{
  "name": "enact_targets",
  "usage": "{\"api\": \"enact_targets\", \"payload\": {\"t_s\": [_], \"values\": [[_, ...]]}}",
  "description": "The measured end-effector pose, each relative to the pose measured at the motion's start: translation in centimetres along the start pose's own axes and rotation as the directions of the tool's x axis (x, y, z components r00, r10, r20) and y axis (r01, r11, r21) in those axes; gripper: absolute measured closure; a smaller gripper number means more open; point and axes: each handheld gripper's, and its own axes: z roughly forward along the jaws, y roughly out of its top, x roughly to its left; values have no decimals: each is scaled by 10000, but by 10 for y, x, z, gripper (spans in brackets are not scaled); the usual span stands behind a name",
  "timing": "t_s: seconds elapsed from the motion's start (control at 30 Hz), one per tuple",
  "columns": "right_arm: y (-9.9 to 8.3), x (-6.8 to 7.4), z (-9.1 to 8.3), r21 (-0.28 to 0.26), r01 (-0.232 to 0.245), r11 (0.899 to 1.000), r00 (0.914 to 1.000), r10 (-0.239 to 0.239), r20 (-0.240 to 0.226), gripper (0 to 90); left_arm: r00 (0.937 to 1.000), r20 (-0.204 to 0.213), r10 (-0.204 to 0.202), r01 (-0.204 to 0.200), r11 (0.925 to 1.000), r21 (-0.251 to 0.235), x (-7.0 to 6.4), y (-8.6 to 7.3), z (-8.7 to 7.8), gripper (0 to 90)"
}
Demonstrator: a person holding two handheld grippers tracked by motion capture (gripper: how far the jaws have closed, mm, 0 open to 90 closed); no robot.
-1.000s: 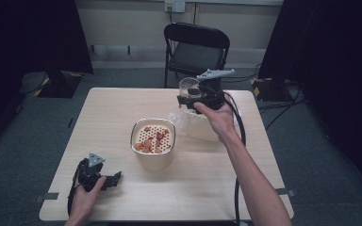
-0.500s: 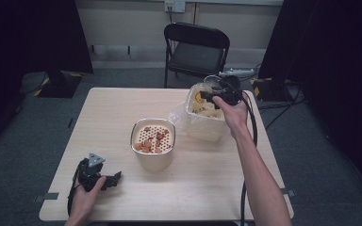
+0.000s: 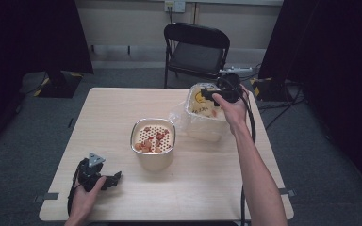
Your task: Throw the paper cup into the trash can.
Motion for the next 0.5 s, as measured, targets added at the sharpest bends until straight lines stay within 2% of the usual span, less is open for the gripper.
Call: {"api": "enact_targets", "payload": {"t_s": [0.23, 0.4, 0.5], "values": [[0, -1, -4, -92, -71, 9999, 10000, 71, -40, 162, 10000, 11, 8, -8, 10000, 10, 0, 0, 0, 0], [-6, 0, -13, -108, -116, 9999, 9999, 114, -107, 163, 10000, 1, -1, 1, 10000, -1, 0, 0, 0, 0], [-11, 2, -20, -25, 21, 10000, 9996, -22, -271, 179, 10000, 12, 7, -7, 10000, 3, 0, 0, 0, 0]]}}
